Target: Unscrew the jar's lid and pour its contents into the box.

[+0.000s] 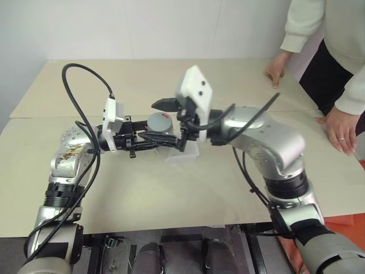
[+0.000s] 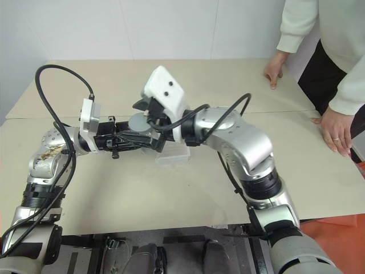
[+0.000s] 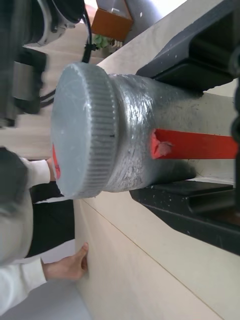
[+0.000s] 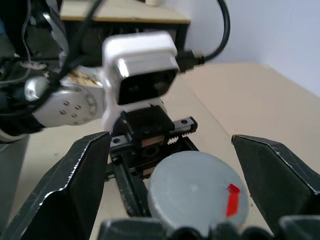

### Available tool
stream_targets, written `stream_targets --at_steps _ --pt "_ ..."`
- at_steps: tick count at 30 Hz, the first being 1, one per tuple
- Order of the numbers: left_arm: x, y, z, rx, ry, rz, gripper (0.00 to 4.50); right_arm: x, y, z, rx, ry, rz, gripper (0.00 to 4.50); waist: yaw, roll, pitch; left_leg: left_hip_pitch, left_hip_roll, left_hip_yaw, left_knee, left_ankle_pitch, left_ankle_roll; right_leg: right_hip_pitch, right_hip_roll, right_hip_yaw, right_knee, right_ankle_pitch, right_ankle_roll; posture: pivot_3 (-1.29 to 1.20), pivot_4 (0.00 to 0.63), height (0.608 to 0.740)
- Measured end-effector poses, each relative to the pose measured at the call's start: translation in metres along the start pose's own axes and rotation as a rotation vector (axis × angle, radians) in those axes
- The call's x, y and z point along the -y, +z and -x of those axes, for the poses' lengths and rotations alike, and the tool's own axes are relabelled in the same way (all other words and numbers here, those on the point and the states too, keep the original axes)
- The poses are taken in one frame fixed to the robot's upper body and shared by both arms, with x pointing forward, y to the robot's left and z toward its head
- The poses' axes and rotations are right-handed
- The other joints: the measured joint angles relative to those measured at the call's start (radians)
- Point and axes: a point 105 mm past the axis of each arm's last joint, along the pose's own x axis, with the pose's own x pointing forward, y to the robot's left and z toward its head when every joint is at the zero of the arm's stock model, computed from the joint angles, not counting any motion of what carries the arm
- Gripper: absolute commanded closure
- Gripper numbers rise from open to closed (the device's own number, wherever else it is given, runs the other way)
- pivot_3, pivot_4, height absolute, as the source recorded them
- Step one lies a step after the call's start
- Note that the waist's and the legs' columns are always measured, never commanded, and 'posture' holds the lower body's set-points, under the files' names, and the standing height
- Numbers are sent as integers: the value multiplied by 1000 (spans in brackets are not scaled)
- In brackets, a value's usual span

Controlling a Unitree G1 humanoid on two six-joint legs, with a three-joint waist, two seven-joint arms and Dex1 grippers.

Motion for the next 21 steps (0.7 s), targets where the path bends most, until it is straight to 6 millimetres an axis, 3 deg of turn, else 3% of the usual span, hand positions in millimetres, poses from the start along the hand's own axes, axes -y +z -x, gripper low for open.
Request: stream_targets --at_steps 11,21 --pt "4 -3 3 -4 5 6 2515 11 -6 -6 -37 -61 15 24 0 0 0 0 0 0 0 0 0 0 0 0 0 0 0 0 150 740" --pt "3 -4 13 -32 39 17 2515 11 -13 11 -58 -40 35 24 0 0 0 0 0 0 0 0 0 0 0 0 0 0 0 0 150 740"
